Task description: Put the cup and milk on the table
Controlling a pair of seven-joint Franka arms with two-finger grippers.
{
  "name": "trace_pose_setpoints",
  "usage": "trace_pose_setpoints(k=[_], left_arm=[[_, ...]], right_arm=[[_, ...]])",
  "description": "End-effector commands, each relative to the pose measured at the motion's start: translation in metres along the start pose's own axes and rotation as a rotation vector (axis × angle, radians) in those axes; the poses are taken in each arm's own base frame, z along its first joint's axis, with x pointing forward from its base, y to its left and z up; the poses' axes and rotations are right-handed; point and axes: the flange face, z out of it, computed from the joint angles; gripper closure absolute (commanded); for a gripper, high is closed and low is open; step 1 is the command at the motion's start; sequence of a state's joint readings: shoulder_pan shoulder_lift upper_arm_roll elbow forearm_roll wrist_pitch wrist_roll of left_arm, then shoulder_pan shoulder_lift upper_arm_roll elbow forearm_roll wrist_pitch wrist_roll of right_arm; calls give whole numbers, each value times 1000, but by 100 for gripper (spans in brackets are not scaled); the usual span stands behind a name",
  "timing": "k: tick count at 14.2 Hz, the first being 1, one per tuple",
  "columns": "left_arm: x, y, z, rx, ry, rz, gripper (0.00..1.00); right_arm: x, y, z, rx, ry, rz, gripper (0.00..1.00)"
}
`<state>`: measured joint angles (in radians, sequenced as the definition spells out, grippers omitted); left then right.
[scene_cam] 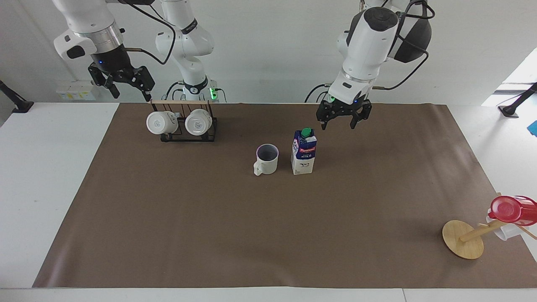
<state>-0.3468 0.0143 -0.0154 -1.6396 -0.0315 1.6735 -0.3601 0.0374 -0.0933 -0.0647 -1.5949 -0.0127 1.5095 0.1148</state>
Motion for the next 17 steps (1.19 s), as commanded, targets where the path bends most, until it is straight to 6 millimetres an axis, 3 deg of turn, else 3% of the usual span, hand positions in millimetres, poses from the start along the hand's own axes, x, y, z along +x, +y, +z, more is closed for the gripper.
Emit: trace_pose_setpoints(k=[1, 3, 9, 12, 17], left_arm=[[1, -46, -25, 11, -2, 23, 0], [2, -76, -31, 17, -18, 66, 0], [-1, -130, -47, 31, -73, 36, 0], [-7, -137, -60, 26, -51, 66, 0], [-5, -140, -60, 24, -46, 64, 0]], right_arm=[[1, -1, -3, 15, 20, 14, 0], [5, 1, -6, 7, 24, 17, 0], [7, -1, -2, 9, 27, 10, 0], [4, -2, -2, 12, 25, 6, 0], [4, -3, -2, 14, 24, 5, 0]])
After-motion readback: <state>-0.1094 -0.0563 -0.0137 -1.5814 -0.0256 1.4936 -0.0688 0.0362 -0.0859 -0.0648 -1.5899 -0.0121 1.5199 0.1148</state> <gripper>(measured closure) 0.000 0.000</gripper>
